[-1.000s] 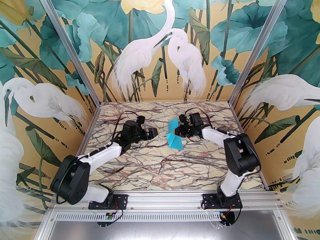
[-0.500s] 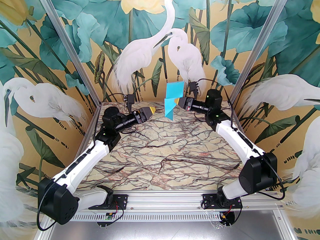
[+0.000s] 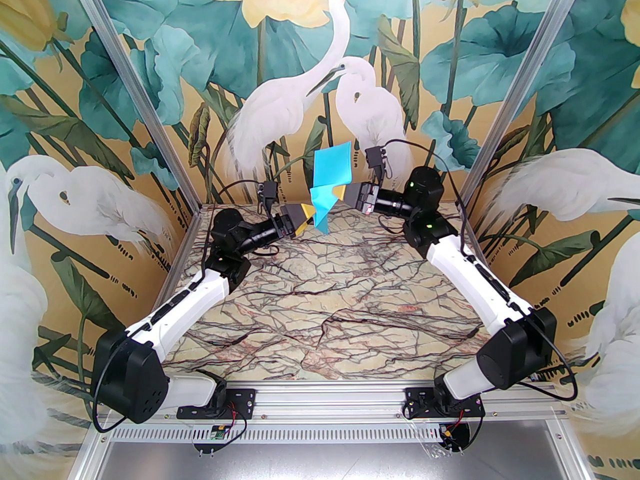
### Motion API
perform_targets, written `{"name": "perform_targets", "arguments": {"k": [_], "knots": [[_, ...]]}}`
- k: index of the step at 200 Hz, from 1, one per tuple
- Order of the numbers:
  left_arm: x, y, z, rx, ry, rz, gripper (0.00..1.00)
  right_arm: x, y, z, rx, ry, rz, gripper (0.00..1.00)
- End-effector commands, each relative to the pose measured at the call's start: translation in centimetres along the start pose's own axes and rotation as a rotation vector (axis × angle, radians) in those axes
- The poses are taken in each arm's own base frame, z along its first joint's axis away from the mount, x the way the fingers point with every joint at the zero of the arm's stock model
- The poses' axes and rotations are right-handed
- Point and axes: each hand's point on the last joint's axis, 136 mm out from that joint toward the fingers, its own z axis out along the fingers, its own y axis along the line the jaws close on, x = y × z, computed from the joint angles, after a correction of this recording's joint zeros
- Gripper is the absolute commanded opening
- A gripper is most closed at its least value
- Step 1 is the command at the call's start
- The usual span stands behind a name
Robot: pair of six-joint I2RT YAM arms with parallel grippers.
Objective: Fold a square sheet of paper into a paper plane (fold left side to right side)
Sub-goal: Turn over the paper at the center of the table.
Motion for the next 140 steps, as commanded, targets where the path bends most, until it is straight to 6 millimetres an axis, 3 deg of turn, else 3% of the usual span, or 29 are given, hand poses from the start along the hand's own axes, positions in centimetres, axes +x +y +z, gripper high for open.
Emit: {"name": "perform_targets", "arguments": {"k": [1,86,140], "knots": [[0.0,-2.1,0.1,0.089,0.003,0.023,0.96,0.0,-0.4,0.4,0.003,0.007,0.017,0.00],[-0.3,-2.7,0.5,0.109,-0.003,0.026,0.78,0.4,-0.9,1.2,-0.027,0.014,0.045,0.00],[-0.1,-2.4,0.7,0.093,-0.003,0.032,0.60,1.0,-0.9,1.6,-0.052,0.019,0.078,0.00]]}}
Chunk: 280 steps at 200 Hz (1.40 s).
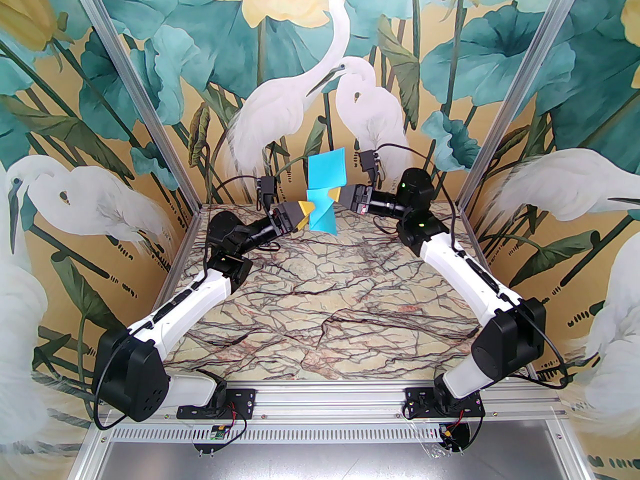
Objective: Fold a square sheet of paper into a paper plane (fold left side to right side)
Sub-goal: Turn over the paper at the center of the table.
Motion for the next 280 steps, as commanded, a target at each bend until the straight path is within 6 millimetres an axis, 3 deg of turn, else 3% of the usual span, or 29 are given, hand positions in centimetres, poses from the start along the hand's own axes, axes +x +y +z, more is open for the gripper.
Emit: {"name": "perform_targets", "arguments": {"k": [1,41,115,145,158,178,215,248,280], "knots": [[0.1,-0.4,0.3,0.011,0.010,0.021,0.60,0.1,0.6,0.3,-0.041,-0.001,0.006,0.00],[0.0,0.1,0.3,-0.011,0.001,0.019,0.34,0.4,0.2,0.2,-0.029,0.008,0.016,0.04],[0.3,1.1,0.0,-0.070,-0.002,0.032,0.04,0.6,-0.8,-0.1,0.024,-0.001,0.017,0.32],[0.7,2.1,-0.6,-0.147,0.005,0.064,0.00,0.6,-2.6,-1.5,0.132,-0.016,0.026,0.45],[1.2,3.3,-1.3,-0.226,0.016,0.088,0.00,0.7,-4.3,-2.8,0.225,-0.029,0.037,0.48],[2.5,5.6,-2.8,-0.388,0.062,0.140,0.00,1.0,-8.5,-6.8,0.488,-0.070,0.074,0.52],[7.7,11.6,-6.5,-0.830,0.288,0.249,0.00,4.4,-15.3,-15.2,0.981,-0.025,0.136,0.60],[12.4,15.3,-9.3,-1.268,0.574,0.441,0.00,7.6,-18.9,-21.0,1.279,0.027,0.165,0.74],[15.2,17.7,-10.9,-1.659,0.801,0.598,0.00,9.4,-20.4,-24.9,1.452,0.024,0.173,0.87]]}}
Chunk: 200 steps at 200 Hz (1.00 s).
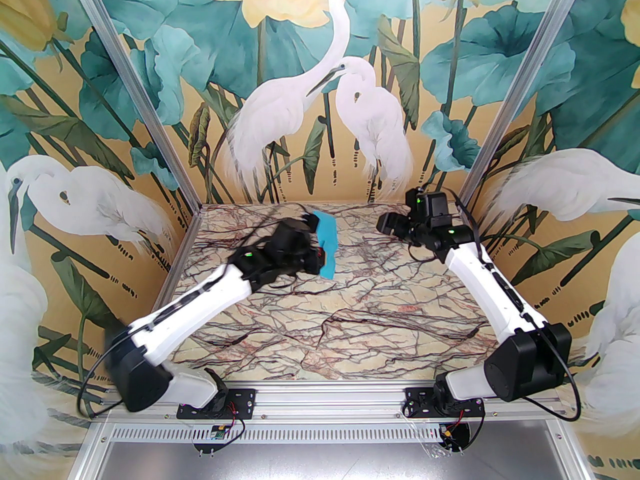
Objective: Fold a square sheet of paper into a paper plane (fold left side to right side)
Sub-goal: Turn over the paper at the center of the table.
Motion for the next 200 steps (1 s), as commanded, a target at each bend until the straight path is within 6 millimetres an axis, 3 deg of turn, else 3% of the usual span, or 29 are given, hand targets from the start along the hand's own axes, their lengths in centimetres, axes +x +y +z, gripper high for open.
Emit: {"name": "perform_targets", "arguments": {"k": [1,29,71,113,149,179,200], "knots": [[5.3,6.2,0.8,-0.528,0.243,0.207,0.00,1.2,-5.3,-0.7,0.243,-0.007,-0.021,0.88],[6.5,5.8,2.1,-0.751,0.322,0.278,0.00,1.5,-8.0,-1.5,0.334,-0.026,-0.014,0.94],[8.7,6.0,4.7,-0.884,0.410,0.240,0.00,2.4,-10.3,-2.8,0.375,-0.036,-0.002,0.96],[11.4,4.7,8.6,-0.830,0.516,0.216,0.00,3.4,-11.6,-3.4,0.389,-0.022,0.001,0.97],[11.3,1.3,11.5,-0.657,0.536,0.167,0.00,4.0,-12.0,-3.7,0.388,-0.006,-0.003,0.98],[11.5,-0.4,13.7,-0.534,0.571,0.134,0.08,4.7,-11.9,-3.6,0.371,0.011,0.009,0.98],[11.3,-0.9,14.5,-0.451,0.592,0.088,0.32,5.2,-11.6,-3.2,0.345,0.031,0.018,0.98]]}}
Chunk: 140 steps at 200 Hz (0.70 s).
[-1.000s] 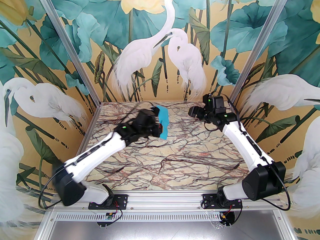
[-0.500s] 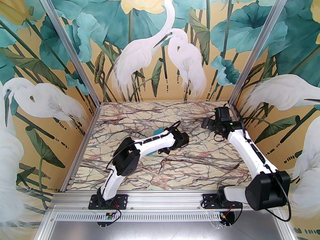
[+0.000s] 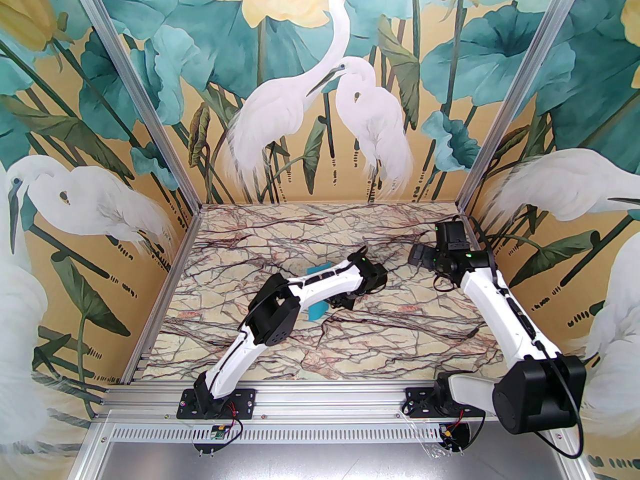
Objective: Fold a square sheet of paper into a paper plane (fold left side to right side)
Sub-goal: Turn over the paper at the center of the table.
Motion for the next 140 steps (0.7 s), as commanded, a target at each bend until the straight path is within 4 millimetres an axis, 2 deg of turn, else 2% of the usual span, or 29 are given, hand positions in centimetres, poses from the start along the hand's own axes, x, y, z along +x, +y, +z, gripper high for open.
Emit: {"name": "perform_targets", "arguments": {"k": [1,15,18,44,63,78,83,88,102,118,140], "knots": [[-0.8,-2.2,1.1,0.144,0.049,0.004,0.33,1.0,0.2,-0.1,-0.031,0.030,-0.008,0.98],[-1.2,-2.8,1.1,0.204,0.046,0.001,0.46,1.2,1.2,0.0,-0.087,0.043,-0.017,0.98],[-1.6,-2.6,0.0,0.236,0.023,-0.005,0.49,1.3,1.4,0.1,-0.098,0.046,-0.019,0.98],[-3.2,-3.6,-3.6,0.454,-0.039,-0.032,0.65,1.8,3.5,0.6,-0.207,0.098,-0.029,0.94],[-4.9,-2.8,-7.1,0.605,-0.110,-0.073,0.73,2.2,5.3,1.0,-0.304,0.133,-0.018,0.89],[-6.0,-0.5,-9.2,0.669,-0.173,-0.118,0.79,2.5,7.2,1.1,-0.402,0.164,-0.002,0.83],[-6.3,0.4,-9.6,0.686,-0.188,-0.135,0.80,2.7,7.9,1.2,-0.426,0.173,0.005,0.83],[-6.5,1.4,-10.0,0.701,-0.204,-0.154,0.82,2.8,8.5,1.3,-0.448,0.180,0.007,0.79],[-6.8,4.2,-10.3,0.751,-0.231,-0.200,0.84,3.5,10.7,1.4,-0.502,0.199,-0.008,0.78],[-6.9,7.7,-9.7,0.802,-0.258,-0.272,0.87,4.4,13.7,1.6,-0.552,0.219,-0.031,0.78],[-6.1,11.8,-7.2,0.883,-0.241,-0.388,0.88,5.9,17.9,2.1,-0.633,0.252,-0.029,0.77]]}}
